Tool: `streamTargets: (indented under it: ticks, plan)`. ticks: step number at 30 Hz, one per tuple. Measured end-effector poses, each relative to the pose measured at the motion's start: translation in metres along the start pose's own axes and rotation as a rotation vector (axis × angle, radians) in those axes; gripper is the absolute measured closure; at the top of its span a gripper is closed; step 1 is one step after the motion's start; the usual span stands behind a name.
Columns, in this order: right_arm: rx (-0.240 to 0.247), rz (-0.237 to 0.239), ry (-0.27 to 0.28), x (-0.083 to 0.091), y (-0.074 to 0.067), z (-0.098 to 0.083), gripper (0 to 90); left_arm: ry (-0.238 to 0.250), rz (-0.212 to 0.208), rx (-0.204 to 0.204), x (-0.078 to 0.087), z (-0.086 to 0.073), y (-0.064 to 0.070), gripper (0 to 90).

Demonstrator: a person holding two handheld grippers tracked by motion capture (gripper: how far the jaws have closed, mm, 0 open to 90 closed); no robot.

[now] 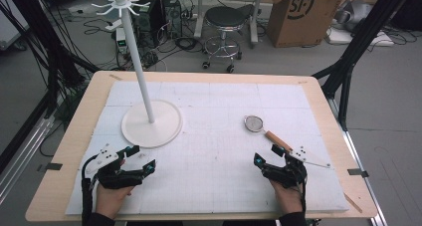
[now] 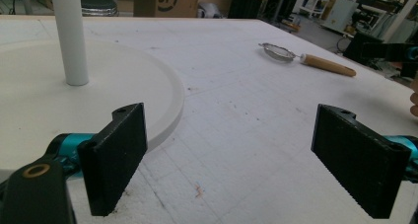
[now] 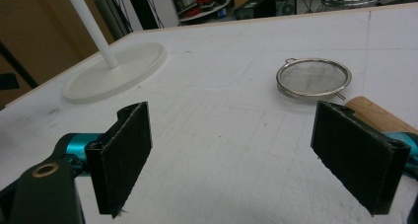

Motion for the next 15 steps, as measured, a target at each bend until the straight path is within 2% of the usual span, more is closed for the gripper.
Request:
streamTargets:
  ticks: [5,15]
  plan:
    - [-0.014,0.0,0.008,0.0006,0.0024,0.0016,14.6,0.005,0.003,0.005,0.0008,0.0,0.0,14.4]
    - [-0.011,-0.001,0.011,-0.0004,0.0027,0.0021,15.0,0.004,0.004,0.004,0.0014,-0.0003,0.0002,14.5]
Point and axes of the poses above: each handheld gripper's, and its own axes: x roughly backward along the jaws, z roughly out of its top, y roughly to its right, the point moved 7 cm from there along -x, roughly forward along the jaws, and after that the axes turned 10 degrees about -z, right-handed, at the moved point
